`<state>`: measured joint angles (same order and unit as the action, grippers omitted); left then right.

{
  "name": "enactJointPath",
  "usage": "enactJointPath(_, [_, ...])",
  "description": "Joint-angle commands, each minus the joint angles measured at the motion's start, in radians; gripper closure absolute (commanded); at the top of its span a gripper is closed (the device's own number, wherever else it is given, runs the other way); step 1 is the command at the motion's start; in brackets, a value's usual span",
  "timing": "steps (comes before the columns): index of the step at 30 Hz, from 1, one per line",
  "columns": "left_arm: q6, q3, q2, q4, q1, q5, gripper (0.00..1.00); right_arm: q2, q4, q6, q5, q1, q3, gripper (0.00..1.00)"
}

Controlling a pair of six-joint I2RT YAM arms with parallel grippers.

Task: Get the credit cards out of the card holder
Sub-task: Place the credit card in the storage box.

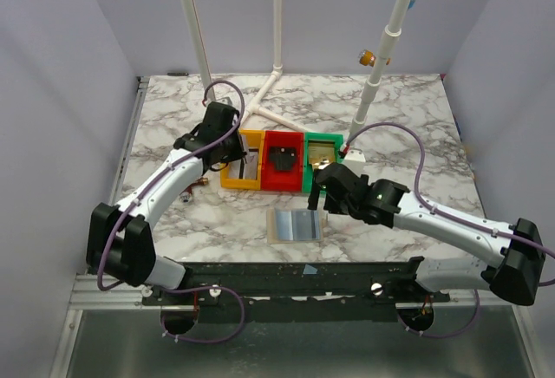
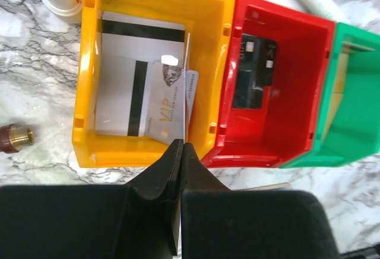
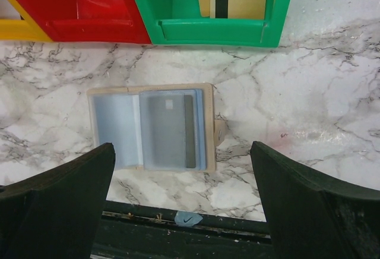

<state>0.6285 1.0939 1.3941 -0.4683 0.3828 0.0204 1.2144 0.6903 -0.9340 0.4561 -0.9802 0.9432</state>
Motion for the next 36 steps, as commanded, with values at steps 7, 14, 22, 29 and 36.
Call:
enactJointPath(7, [-0.072,0.161,0.186,-0.167,0.067,0.2,1.0,-0.041,0.014,-0.005,0.028,0.002,-0.028,0.0])
enactJointPath(14, [-0.092,0.203,0.254,-0.209,0.089,0.236,1.0,-0.056,0.015,-0.014,0.03,0.002,-0.042,0.0])
enactJointPath(22, [-0.102,0.224,0.3,-0.21,0.102,0.232,1.0,-0.071,0.012,-0.019,0.031,0.002,-0.053,0.0])
enactJointPath(29, [-0.108,0.228,0.332,-0.196,0.103,0.208,1.0,-0.091,0.024,-0.03,0.034,0.002,-0.065,0.0])
enactJointPath(36, [-0.107,0.235,0.347,-0.187,0.102,0.189,0.93,-0.095,0.032,-0.034,0.039,0.002,-0.059,0.0])
